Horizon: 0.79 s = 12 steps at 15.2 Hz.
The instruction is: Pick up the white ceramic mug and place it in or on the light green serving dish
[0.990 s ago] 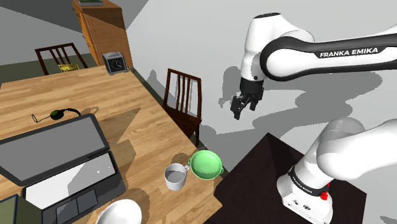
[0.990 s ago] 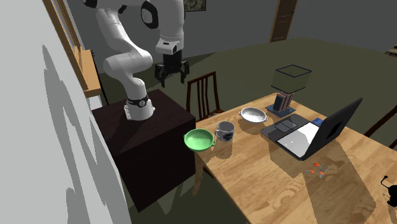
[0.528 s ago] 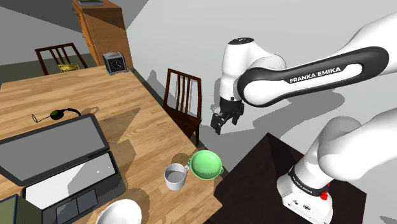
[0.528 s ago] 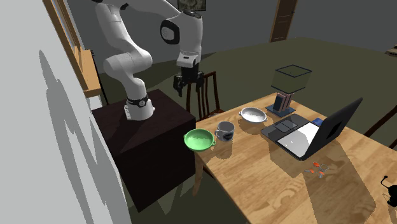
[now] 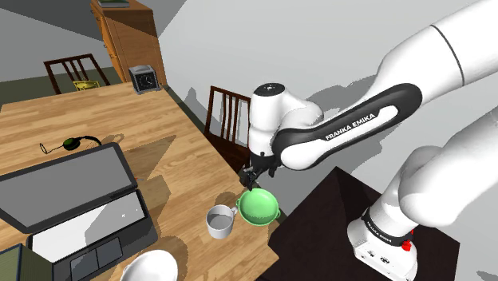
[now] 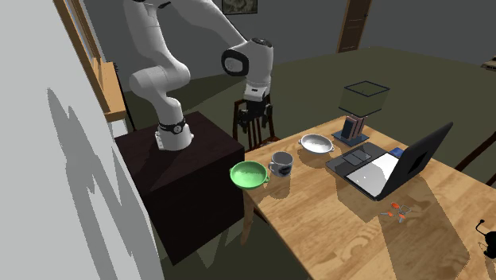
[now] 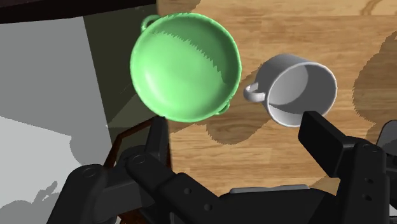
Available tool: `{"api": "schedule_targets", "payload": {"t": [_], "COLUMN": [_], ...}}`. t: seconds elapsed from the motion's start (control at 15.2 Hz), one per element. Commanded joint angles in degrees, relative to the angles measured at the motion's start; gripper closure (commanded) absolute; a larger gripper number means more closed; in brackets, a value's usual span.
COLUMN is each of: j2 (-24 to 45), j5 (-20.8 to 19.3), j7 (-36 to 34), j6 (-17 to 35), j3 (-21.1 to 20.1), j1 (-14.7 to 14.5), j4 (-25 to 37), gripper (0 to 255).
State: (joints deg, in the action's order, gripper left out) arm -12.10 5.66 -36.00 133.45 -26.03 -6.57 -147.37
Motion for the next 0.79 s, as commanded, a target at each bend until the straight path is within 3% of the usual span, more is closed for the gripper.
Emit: {"api": "schedule_targets", "payload": {"t": [0.0, 0.33, 0.73], "j2": [4.9, 18.0, 32.9], "j5": [-2.7, -13.9, -27.1], "j7": [-3.8, -15.7, -28.6], "j6": [3.3, 9.1, 11.9], "j3": [-1.9, -3.9, 0.0], "j1": [0.4, -0.4, -7.2], "j4": [1.8, 7.8, 17.9], "gripper": [0, 0, 0]}}
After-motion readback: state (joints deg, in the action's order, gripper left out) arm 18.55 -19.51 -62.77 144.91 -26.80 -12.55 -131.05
